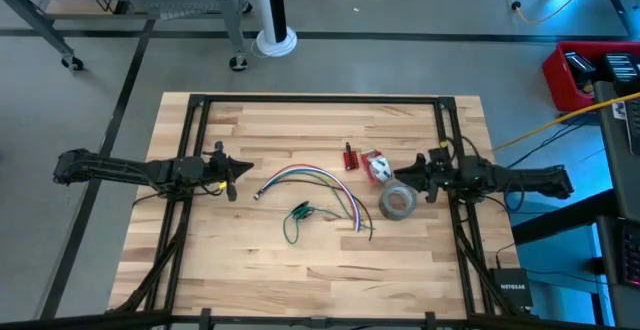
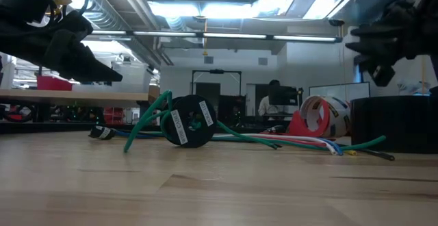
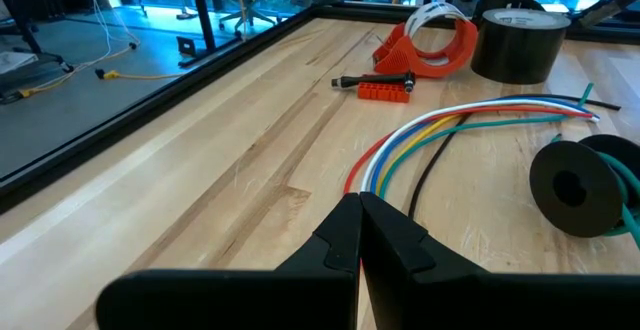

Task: Coil cords
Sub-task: Return to Home Position

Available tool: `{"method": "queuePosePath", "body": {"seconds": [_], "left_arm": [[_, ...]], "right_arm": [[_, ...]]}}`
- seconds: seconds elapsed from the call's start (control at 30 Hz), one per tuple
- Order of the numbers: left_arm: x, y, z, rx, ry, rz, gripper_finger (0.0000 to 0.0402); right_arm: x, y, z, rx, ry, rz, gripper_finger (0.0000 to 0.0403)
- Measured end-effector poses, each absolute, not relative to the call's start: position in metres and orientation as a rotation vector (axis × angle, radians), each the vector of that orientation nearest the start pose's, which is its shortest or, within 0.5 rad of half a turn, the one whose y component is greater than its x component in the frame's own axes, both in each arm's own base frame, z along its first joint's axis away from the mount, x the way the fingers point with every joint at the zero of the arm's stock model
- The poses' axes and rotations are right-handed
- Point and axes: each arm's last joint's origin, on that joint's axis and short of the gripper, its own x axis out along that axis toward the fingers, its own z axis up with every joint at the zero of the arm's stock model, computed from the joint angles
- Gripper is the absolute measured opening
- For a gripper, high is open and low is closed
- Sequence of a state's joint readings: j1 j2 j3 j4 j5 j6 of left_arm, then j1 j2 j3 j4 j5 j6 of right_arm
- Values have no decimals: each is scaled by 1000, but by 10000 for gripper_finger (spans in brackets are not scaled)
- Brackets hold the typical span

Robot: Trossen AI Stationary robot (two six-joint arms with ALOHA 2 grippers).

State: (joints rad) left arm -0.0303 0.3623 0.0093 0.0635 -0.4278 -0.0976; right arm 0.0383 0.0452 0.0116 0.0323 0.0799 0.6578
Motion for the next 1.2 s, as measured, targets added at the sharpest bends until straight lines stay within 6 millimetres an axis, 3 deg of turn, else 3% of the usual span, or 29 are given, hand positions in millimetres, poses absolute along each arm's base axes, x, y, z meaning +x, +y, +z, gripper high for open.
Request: {"method": "queuePosePath", "body": {"seconds": [0.47,0.73,1.2], "left_arm": [[114,9,142,-29,265,408,0],[114,9,142,-30,265,408,0],[114,9,142,-30,265,408,0]], "right_arm": [[97,-3,170,541,-75,-100,112],[96,-14,170,592,-110,-221,112],[96,-16,170,600,-113,-226,112]]}}
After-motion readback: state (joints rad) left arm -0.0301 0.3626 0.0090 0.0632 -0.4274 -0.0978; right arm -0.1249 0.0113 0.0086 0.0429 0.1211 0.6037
